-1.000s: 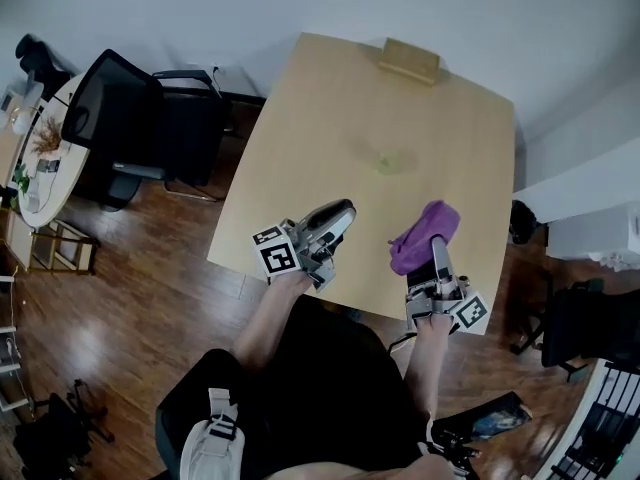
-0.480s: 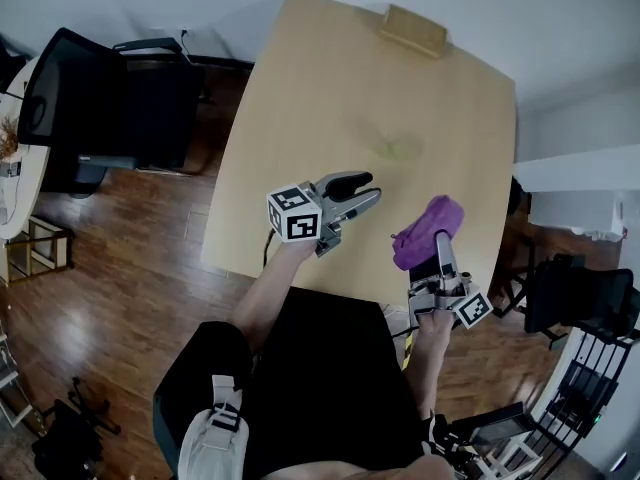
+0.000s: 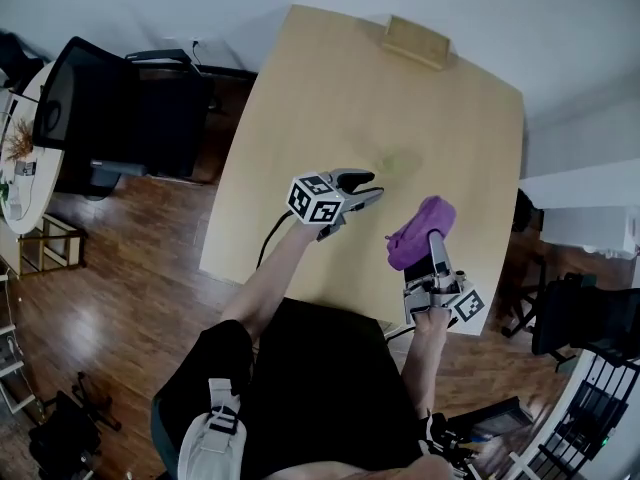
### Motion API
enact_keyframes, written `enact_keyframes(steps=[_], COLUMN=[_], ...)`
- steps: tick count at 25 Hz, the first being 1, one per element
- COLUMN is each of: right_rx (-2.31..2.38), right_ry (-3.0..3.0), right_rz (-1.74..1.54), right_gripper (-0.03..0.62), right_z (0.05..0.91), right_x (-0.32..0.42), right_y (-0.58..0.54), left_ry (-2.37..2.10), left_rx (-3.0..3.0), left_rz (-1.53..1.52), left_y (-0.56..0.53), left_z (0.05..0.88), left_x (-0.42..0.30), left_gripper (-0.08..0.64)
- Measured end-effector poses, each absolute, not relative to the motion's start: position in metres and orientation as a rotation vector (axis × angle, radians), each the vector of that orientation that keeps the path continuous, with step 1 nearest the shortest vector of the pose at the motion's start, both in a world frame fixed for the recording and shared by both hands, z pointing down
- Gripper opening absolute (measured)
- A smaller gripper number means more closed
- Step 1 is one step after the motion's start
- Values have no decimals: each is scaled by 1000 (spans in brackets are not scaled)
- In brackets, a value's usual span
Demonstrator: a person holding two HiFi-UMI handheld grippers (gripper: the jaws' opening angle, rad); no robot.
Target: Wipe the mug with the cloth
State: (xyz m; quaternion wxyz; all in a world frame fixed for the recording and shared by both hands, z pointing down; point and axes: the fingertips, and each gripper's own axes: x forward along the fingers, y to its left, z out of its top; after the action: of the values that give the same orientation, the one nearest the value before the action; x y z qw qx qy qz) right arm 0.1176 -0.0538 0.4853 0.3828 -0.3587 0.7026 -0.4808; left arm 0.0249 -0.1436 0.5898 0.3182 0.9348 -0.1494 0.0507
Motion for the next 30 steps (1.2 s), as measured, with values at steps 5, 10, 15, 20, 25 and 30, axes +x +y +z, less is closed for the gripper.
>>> enact_keyframes(steps=[5,10,15,20,25,30], right_rx=[-849,-863,-879,-888,-884,-946], right_ry=[1780,1723,1699,1702,1722,1780], right_rz=[-1207,-1193,-1171,-1168,-1165,-1181], right_gripper=[64,64,64,64,64,64], right_z=[482,488,487,489,485,495], right_x=[138,167,191,202,190,185], right_y=[-63,-58,-50,-50,-53,-53], left_ry=[-444,-454,-462,-346,-416,-371], left_rx=[2540,2658,2726,2757,2627,2283], left_rz=[454,885,1221,1598,1253,67], left_y=[-164,-174,-194,-195,-195,-182], left_z=[613,651,697,730,715,616], left_x=[49,68,82,94,83,68], left_gripper=[192,216,212,156,43,41])
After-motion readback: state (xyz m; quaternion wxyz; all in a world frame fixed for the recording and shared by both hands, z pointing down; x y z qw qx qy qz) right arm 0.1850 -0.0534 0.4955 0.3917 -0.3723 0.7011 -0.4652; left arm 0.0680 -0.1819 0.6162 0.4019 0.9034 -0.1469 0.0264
